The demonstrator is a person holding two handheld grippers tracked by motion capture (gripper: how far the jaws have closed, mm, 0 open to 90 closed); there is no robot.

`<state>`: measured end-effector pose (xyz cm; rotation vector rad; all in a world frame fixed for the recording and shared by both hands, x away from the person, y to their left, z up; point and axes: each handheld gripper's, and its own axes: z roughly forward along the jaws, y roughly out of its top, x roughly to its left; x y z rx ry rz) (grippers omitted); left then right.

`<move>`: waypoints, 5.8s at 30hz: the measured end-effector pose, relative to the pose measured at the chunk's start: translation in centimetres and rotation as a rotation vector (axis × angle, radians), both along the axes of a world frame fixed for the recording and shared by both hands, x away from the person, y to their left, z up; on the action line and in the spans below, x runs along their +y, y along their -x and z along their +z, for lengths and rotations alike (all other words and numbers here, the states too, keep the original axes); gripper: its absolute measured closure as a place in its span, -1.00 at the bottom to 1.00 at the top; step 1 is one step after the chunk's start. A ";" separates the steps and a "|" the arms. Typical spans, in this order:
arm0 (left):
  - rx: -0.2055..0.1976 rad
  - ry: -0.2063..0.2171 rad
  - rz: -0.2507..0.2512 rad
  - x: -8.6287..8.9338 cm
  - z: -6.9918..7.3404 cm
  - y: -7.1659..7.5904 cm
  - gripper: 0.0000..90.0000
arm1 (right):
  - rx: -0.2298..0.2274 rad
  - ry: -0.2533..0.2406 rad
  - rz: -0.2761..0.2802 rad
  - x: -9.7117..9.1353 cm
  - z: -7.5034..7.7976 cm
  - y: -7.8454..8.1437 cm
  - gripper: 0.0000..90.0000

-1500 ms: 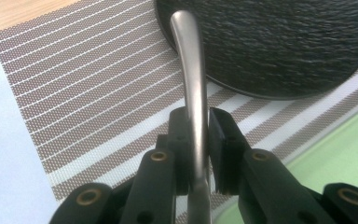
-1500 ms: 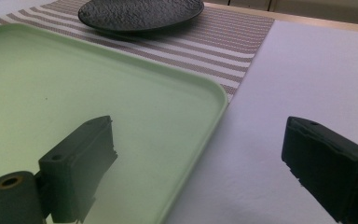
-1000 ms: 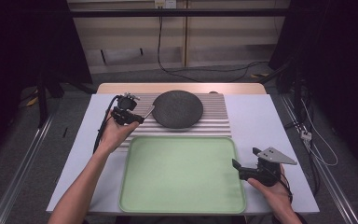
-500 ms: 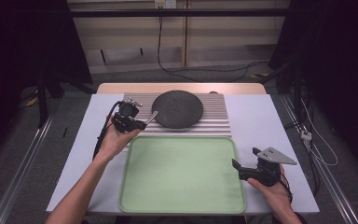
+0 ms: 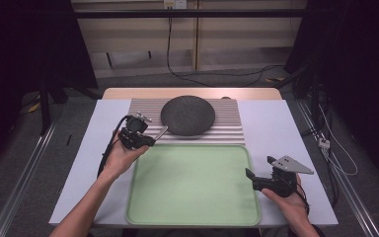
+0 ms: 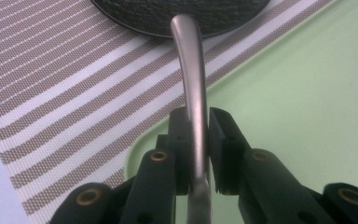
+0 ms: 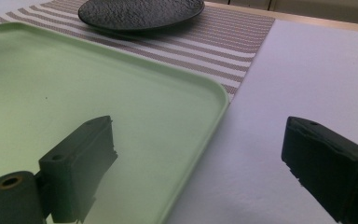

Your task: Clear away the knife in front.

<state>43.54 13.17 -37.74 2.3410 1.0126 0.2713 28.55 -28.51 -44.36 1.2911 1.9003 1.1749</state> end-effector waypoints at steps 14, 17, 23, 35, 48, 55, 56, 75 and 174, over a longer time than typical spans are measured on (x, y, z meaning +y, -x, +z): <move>0.032 -0.029 -0.043 -1.7 -1.0 1.7 0.77 | 0.003 0.004 0.002 0.1 -0.1 -0.1 -0.79; 0.027 -0.043 -0.050 -1.9 -0.9 2.1 0.77 | 0.004 0.004 0.002 0.1 -0.1 -0.1 -0.79; 0.047 -0.046 -0.073 -2.6 -1.7 2.7 0.77 | 0.004 0.006 0.001 0.1 -0.1 -0.1 -0.79; 0.087 -0.060 -0.080 -3.8 -3.3 3.1 0.77 | 0.006 0.008 0.001 0.1 -0.1 -0.2 -0.79; 0.109 -0.084 -0.079 -4.6 -4.6 4.0 0.77 | 0.005 0.006 0.000 0.1 -0.1 -0.2 -0.79; 0.112 -0.084 -0.057 -4.5 -4.7 4.4 0.77 | 0.010 0.007 0.000 0.1 -0.1 -0.3 -0.79; 0.115 -0.082 -0.054 -4.5 -4.7 4.4 0.77 | 0.010 0.007 0.000 0.1 -0.1 -0.2 -0.79; 0.106 0.062 -0.066 -2.6 -4.2 4.2 0.05 | 0.011 0.007 0.003 0.1 -0.1 -0.3 -0.79; 0.084 -0.056 -0.120 -0.3 -5.1 3.6 1.00 | 0.015 0.011 -0.003 0.1 -0.1 -0.2 -0.79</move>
